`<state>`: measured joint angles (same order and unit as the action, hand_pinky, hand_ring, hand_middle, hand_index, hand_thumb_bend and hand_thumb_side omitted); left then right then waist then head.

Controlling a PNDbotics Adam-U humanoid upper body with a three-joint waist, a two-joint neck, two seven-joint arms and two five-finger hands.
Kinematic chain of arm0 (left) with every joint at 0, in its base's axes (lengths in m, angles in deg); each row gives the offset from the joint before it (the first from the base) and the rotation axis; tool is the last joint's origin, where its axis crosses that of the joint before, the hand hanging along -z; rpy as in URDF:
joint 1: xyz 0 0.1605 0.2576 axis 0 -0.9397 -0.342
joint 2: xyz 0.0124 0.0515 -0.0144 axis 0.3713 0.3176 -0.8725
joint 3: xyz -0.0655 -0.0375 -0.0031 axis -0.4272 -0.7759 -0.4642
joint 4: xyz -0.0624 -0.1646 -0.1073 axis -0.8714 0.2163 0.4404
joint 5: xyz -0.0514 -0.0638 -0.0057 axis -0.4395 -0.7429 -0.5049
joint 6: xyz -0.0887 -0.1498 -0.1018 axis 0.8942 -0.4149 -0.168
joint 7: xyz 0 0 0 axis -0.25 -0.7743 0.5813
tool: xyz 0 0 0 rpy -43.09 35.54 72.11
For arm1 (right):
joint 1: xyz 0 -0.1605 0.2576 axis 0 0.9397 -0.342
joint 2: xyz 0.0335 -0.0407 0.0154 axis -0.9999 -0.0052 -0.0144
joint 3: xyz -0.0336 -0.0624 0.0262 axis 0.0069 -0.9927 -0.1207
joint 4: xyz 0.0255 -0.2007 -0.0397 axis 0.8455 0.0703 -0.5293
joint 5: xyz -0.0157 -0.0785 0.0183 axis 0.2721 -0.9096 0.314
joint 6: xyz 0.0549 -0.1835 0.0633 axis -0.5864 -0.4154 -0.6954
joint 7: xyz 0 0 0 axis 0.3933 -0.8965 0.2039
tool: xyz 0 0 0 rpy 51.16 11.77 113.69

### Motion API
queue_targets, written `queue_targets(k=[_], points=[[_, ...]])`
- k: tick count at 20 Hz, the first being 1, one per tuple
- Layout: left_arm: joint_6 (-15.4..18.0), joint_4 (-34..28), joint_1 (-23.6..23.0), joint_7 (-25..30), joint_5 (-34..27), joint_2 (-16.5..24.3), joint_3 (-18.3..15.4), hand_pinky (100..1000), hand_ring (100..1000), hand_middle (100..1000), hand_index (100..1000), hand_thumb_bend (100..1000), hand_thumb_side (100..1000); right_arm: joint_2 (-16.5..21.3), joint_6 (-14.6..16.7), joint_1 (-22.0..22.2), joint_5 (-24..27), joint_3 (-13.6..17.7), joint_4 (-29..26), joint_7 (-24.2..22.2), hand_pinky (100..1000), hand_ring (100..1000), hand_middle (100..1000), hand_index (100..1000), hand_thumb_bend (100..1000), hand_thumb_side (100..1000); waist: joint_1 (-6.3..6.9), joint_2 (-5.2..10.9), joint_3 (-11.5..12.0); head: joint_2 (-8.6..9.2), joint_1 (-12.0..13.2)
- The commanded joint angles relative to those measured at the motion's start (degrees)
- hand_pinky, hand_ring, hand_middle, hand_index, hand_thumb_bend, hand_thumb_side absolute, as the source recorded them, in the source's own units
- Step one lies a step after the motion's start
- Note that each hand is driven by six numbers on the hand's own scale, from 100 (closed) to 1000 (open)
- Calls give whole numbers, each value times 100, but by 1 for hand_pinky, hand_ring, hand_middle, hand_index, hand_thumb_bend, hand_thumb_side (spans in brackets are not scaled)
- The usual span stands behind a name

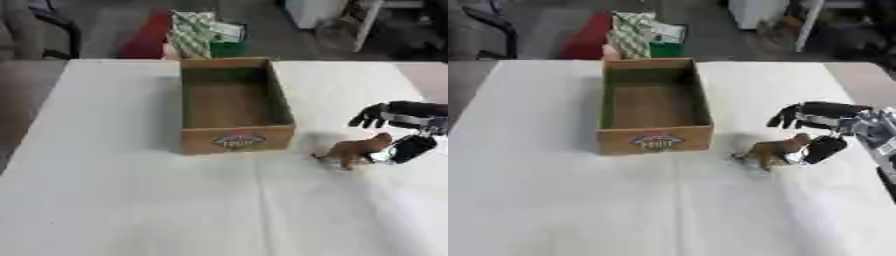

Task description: Pick up objects on the table and place them in the box.

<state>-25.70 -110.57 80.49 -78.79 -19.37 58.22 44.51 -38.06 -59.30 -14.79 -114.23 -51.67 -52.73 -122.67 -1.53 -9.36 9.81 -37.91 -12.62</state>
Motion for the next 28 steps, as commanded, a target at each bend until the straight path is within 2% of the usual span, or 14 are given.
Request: queue_targets(k=[1, 10, 13, 17, 28], points=[[0, -94, 78, 18, 23, 92, -7, 556, 701, 580, 639, 100, 720, 132, 0, -91, -34, 74, -15, 36, 743, 805, 812, 894, 275, 441, -2, 67, -13, 95, 28], [-5, -94, 47, 1, 27, 90, -19, 556, 702, 581, 639, 100, 723, 126, 2, -87, -52, 82, 4, 65, 742, 802, 807, 879, 293, 425, -9, 51, -1, 182, 31], [-12, -94, 26, -14, 26, 81, -25, 556, 702, 582, 639, 100, 725, 118, -9, -76, -79, 87, 17, 112, 740, 795, 798, 853, 315, 390, -12, 45, 8, 237, 40], [-17, -94, 14, -21, 20, 67, -25, 556, 703, 582, 639, 100, 727, 108, -22, -85, -199, 63, 67, 171, 739, 792, 790, 808, 332, 397, -10, 39, 16, 298, 47], [-28, -94, -12, -16, 0, 47, -12, 556, 704, 583, 639, 100, 730, 29, -10, -166, -602, -59, 466, 509, 736, 785, 773, 786, 344, 424, -1, 36, 32, 396, 82]])
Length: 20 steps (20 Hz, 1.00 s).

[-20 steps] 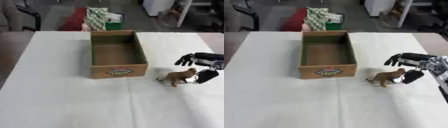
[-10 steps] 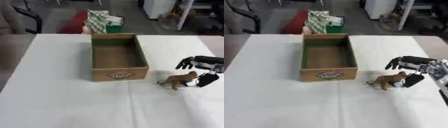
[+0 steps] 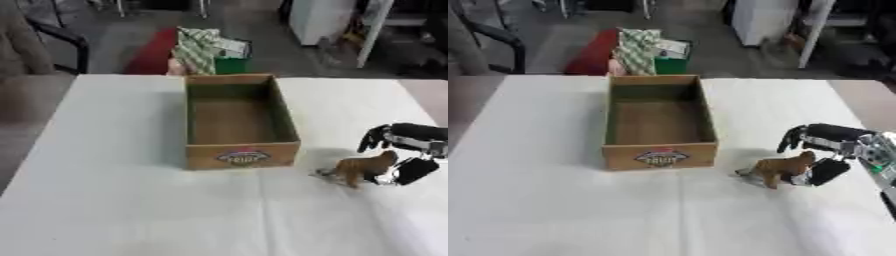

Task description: Pick up objects on the table and place them in the box.

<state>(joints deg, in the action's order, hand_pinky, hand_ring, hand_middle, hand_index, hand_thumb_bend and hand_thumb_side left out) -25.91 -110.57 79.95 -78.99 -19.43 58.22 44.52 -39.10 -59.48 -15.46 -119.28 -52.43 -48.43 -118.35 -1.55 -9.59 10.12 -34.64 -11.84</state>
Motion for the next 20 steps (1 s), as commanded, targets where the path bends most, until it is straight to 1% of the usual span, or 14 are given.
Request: queue_targets(k=[1, 5, 11, 14, 16, 18, 19, 20], points=[[-9, -94, 38, 4, 5, 44, -11, 556, 704, 583, 639, 100, 730, 126, 17, -107, -111, 4, 65, 90, 737, 785, 774, 787, 344, 426, 1, 57, 0, 69, 4], [-8, -94, 34, 13, 1, 37, -2, 556, 705, 583, 639, 100, 731, 96, 36, -134, -218, -41, 157, 118, 737, 784, 772, 786, 325, 428, 7, 60, -3, -10, -6], [-12, -94, 15, 26, -18, 26, 12, 556, 706, 583, 639, 100, 733, 40, 64, -158, -327, -95, 235, 115, 737, 782, 769, 780, 315, 432, 17, 60, -8, -78, -38], [-16, -94, 4, 27, -24, 27, 14, 556, 706, 583, 639, 100, 733, 16, 68, -163, -373, -104, 246, 142, 731, 770, 757, 763, 280, 427, 22, 60, -12, -57, -38], [-17, -94, 1, 29, -26, 25, 15, 556, 706, 584, 639, 100, 734, 0, 42, -167, -417, -99, 254, 226, 718, 748, 730, 732, 234, 415, 23, 62, -13, -31, -39], [-17, -94, -4, 30, -28, 21, 17, 557, 707, 584, 639, 100, 734, -16, 10, -171, -452, -95, 257, 358, 694, 695, 665, 676, 120, 377, 23, 64, -14, -15, -30], [-18, -94, -6, 31, -29, 20, 18, 557, 707, 584, 639, 100, 735, -23, -5, -172, -465, -97, 259, 432, 678, 661, 630, 648, 100, 359, 24, 65, -15, -7, -25], [-19, -94, -10, 34, -31, 19, 21, 557, 707, 584, 639, 100, 735, -29, -21, -176, -469, -90, 257, 518, 652, 602, 580, 599, 100, 339, 24, 66, -16, 2, -21]])
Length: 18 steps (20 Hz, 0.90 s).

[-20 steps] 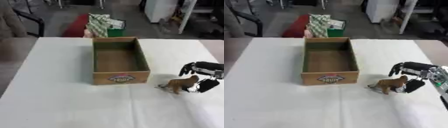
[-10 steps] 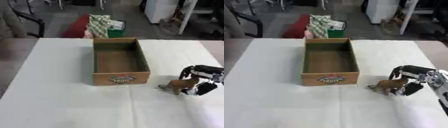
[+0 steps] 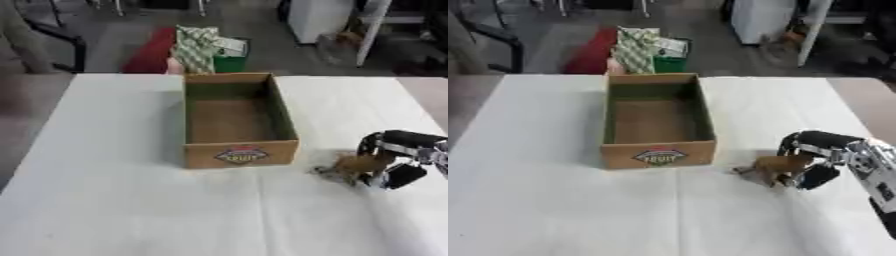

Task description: Pick up objects on the table and place them in the box.

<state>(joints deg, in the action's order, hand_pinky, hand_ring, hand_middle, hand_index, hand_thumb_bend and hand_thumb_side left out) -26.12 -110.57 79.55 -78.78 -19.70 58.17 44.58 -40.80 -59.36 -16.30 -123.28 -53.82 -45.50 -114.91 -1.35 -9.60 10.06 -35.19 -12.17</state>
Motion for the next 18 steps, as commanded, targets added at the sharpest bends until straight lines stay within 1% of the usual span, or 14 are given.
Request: queue_targets(k=[1, 3, 4, 5, 7, 8, 9, 10, 13, 18], points=[[1, -94, 29, 16, -6, 23, 17, 557, 707, 584, 639, 100, 735, 137, -51, -95, -70, 55, -37, 264, 636, 562, 550, 566, 100, 327, 4, 69, -10, 62, 13], [-1, -94, 25, 21, -9, 18, 21, 557, 707, 584, 639, 100, 736, 129, -85, -96, -67, 58, -30, 418, 588, 472, 459, 483, 100, 298, 3, 69, -11, 69, 14], [-2, -94, 22, 22, -8, 16, 22, 557, 707, 584, 639, 100, 736, 125, -102, -102, -60, 65, -32, 495, 578, 454, 436, 459, 100, 290, 2, 69, -12, 77, 19], [-4, -94, 20, 22, -6, 14, 22, 557, 707, 584, 639, 100, 736, 118, -121, -106, -48, 75, -36, 579, 558, 413, 388, 412, 100, 282, 2, 68, -14, 86, 24], [-7, -94, 17, 23, -5, 10, 24, 557, 708, 584, 639, 100, 737, 108, -160, -111, -2, 90, -43, 735, 529, 370, 340, 369, 100, 276, 3, 68, -16, 103, 37], [-7, -94, 16, 24, -4, 10, 24, 557, 708, 584, 639, 100, 736, 106, -174, -118, 28, 96, -55, 796, 501, 322, 283, 317, 100, 274, 4, 69, -17, 102, 43], [-7, -94, 15, 23, -3, 10, 22, 557, 708, 584, 639, 100, 736, 106, -186, -124, 62, 103, -70, 844, 501, 322, 283, 317, 100, 274, 5, 70, -18, 102, 50], [-8, -94, 14, 22, -3, 11, 21, 557, 708, 585, 639, 100, 736, 110, -195, -140, 103, 114, -98, 890, 471, 284, 235, 273, 100, 269, 6, 71, -20, 102, 51], [-12, -94, 11, 22, 0, 14, 22, 557, 708, 585, 640, 100, 736, 156, -181, -207, 264, 110, -233, 947, 457, 273, 221, 260, 100, 262, 9, 76, -24, 69, 63], [-21, -94, -2, 26, 1, 27, 27, 557, 709, 585, 640, 100, 735, 312, -123, -468, 599, 91, -523, 909, 443, 267, 213, 256, 100, 252, 6, 100, -23, -67, 66]])
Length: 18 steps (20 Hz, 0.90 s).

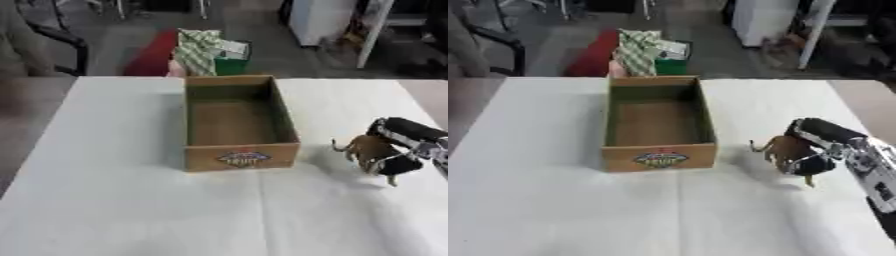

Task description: Pick up objects on the table and place them in the box.

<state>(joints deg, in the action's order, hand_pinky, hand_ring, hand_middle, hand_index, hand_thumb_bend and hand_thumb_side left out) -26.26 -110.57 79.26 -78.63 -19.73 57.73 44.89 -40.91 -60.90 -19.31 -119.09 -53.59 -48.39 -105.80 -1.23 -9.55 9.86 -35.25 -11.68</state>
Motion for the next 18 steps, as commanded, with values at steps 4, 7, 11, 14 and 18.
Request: queue_targets(k=[4, 7, 11, 14, 18], points=[[-11, -94, 20, 24, 4, 80, 3, 557, 709, 585, 640, 100, 735, 426, 64, -454, 366, 0, -307, -77, 441, 267, 212, 256, 100, 250, -11, 120, 7, -136, 22], [-12, -94, 14, 36, 0, 87, 13, 558, 709, 585, 640, 100, 735, 489, 102, -762, 452, -92, -265, -140, 442, 268, 213, 257, 100, 251, -17, 135, 26, -181, 16], [-16, -94, 17, 59, -8, 90, 33, 558, 709, 585, 640, 100, 735, 492, 142, -1315, 498, -228, -26, -219, 438, 268, 212, 257, 100, 247, -24, 157, 61, -219, -22], [-19, -94, 13, 78, -18, 88, 48, 558, 710, 586, 640, 100, 735, 415, 177, -1809, 486, -327, 312, -228, 435, 267, 210, 257, 100, 240, -19, 172, 100, -250, -60], [-23, -94, 15, 110, -42, 82, 78, 558, 710, 586, 640, 100, 736, 179, 236, -2507, 353, -438, 877, -179, 432, 266, 209, 257, 100, 235, -12, 179, 176, -280, -114]])
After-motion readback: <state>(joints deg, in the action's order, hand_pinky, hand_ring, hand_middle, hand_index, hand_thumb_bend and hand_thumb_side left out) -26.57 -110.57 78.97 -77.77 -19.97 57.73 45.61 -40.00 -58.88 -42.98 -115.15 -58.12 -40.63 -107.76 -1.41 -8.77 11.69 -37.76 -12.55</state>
